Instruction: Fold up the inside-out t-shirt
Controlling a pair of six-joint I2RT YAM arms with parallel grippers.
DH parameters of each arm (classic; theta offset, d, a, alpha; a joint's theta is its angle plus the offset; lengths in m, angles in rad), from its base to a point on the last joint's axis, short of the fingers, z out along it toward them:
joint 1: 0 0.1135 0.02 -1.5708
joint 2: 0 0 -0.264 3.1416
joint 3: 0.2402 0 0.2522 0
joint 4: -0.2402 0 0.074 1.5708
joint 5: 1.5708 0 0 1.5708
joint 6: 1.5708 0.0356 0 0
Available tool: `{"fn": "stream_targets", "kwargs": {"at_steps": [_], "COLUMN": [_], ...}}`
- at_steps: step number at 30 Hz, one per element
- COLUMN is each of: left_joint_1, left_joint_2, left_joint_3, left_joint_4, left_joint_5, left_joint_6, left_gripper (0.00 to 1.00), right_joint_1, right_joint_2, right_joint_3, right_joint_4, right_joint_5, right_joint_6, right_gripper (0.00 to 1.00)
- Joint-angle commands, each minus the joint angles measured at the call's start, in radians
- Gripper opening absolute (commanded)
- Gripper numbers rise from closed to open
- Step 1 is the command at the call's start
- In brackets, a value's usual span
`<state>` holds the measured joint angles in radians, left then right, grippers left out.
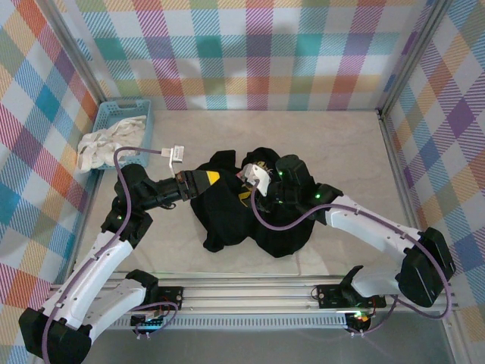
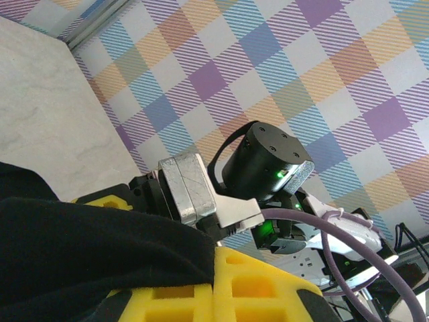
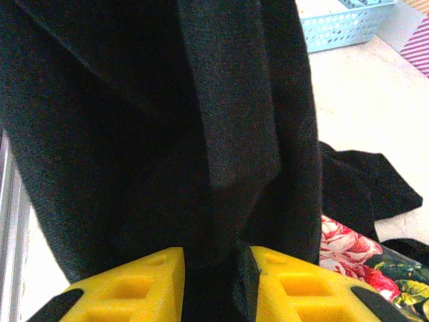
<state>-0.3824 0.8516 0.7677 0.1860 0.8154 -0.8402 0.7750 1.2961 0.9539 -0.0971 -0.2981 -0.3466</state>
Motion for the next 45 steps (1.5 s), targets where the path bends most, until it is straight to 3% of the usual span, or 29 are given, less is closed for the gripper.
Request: {"fn": "stream_targets", "kwargs": {"at_steps": [1,5,7,10,15,24,28,31,34,36,38,39,42,45], "left_joint_1": [0.005,0.005,0.005,0.005,0.016,0.041,0.048,0.050,0.050,0.047,0.041,0.037,0.018,-0.005], "left_joint_2": [-0.011,-0.013,-0.014,-0.024,-0.052,-0.042,-0.039,-0.029,0.007,0.040,0.055,0.052,0.022,0.007], "left_joint_3": [0.031,0.027,0.027,0.027,0.036,0.031,0.038,0.044,0.052,0.044,0.033,0.035,0.042,0.049], "left_joint_4": [0.021,0.019,0.019,-0.012,-0.141,-0.192,-0.210,-0.233,-0.274,-0.221,-0.146,-0.129,-0.119,-0.115], "left_joint_5": [0.023,0.019,0.015,-0.031,-0.172,-0.238,-0.223,-0.211,-0.182,-0.107,-0.049,-0.037,-0.036,-0.021], "left_joint_6": [0.022,0.023,0.021,0.037,0.086,0.099,0.139,0.182,0.230,0.214,0.171,0.162,0.168,0.173], "left_gripper": [0.00,0.00,0.00,0.00,0.00,0.00,0.00,0.00,0.00,0.00,0.00,0.00,0.00,0.00], "right_joint_1": [0.007,0.009,0.012,0.013,-0.010,-0.097,-0.165,-0.223,-0.236,-0.235,-0.235,-0.234,-0.228,-0.219], "right_joint_2": [0.026,0.073,0.095,0.083,-0.068,-0.256,-0.330,-0.351,-0.316,-0.256,-0.198,-0.173,-0.110,-0.065], "right_joint_3": [0.044,0.083,0.099,0.095,-0.001,-0.046,-0.083,-0.155,-0.222,-0.229,-0.216,-0.203,-0.146,-0.092], "right_joint_4": [0.044,0.051,0.050,0.055,0.085,0.065,0.054,0.124,0.260,0.303,0.249,0.194,0.016,-0.135], "right_joint_5": [-0.041,-0.062,-0.074,-0.075,-0.116,-0.239,-0.340,-0.491,-0.640,-0.701,-0.649,-0.561,-0.183,0.096], "right_joint_6": [-0.020,-0.022,-0.021,0.000,0.061,0.184,0.238,0.325,0.407,0.437,0.420,0.412,0.453,0.527], "right_gripper": [0.33,0.32,0.23,0.00,0.00,0.00,0.00,0.00,0.00,0.07,0.10,0.12,0.14,0.21]}}
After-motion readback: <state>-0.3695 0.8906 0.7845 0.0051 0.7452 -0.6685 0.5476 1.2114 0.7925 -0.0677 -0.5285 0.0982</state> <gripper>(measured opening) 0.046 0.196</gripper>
